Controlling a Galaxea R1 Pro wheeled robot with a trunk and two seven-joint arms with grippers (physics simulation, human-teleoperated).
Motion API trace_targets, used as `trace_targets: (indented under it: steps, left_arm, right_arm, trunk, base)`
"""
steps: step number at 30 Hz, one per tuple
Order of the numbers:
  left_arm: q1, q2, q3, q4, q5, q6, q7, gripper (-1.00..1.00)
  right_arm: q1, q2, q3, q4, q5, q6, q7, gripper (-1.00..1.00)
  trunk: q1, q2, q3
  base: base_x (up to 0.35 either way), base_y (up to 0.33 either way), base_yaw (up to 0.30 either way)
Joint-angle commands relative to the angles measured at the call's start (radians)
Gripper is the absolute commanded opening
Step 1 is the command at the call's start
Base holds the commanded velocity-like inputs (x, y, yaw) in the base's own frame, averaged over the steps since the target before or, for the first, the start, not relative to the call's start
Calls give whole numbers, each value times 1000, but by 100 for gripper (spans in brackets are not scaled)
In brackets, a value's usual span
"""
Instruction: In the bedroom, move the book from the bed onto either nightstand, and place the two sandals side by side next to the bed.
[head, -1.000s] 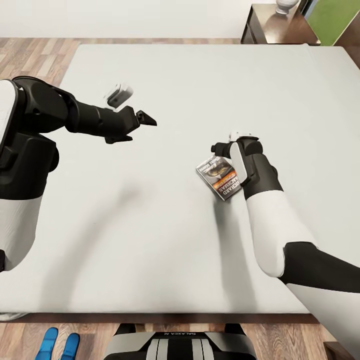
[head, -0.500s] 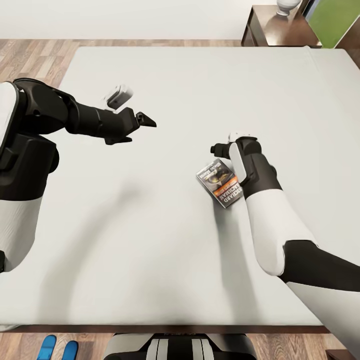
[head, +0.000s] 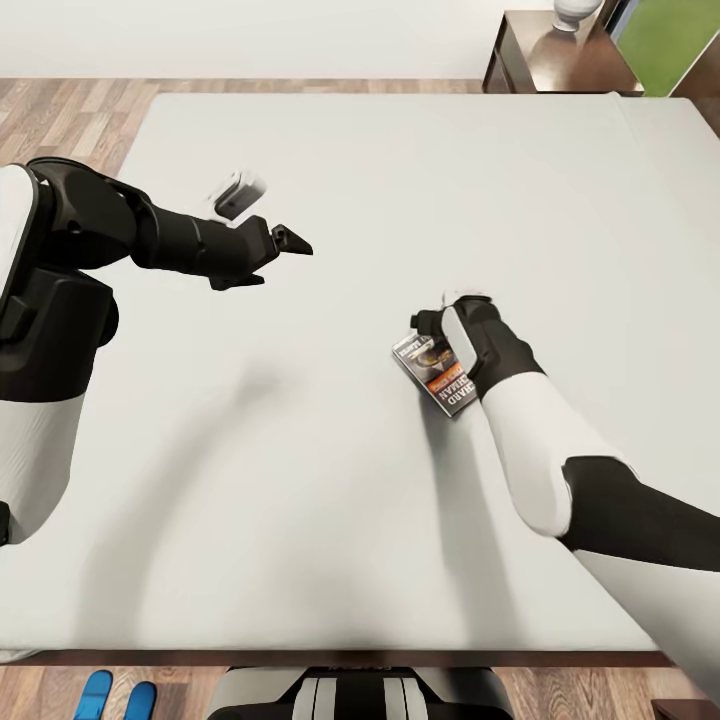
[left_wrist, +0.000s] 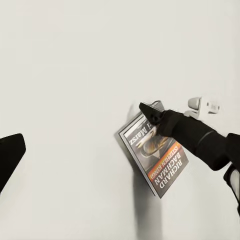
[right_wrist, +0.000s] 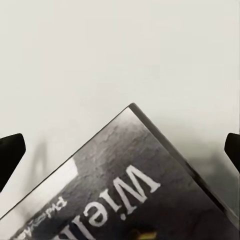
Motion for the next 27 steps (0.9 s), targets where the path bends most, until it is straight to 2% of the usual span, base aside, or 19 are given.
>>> trace_targets:
  steps: [1,21,27]
  left_arm:
    - [-1,0,0,0,7,5,9,100]
    - [0,-1,0,0,7,6,9,100]
    - [-1,0,2,0,7,5,9,100]
  right_arm:
    - [-2,1,-4,6,-5,-1,-5,100]
    - [-13,1,-6,34,-5,-17,-5,100]
    - [-13,1,-6,34,-5,-17,-5,100]
  trunk:
    - [0,0,-1]
    - [0,0,-1]
    - [0,0,-1]
  base:
    - [0,0,0]
    - [-1,0,0]
    - [-147,-21,0]
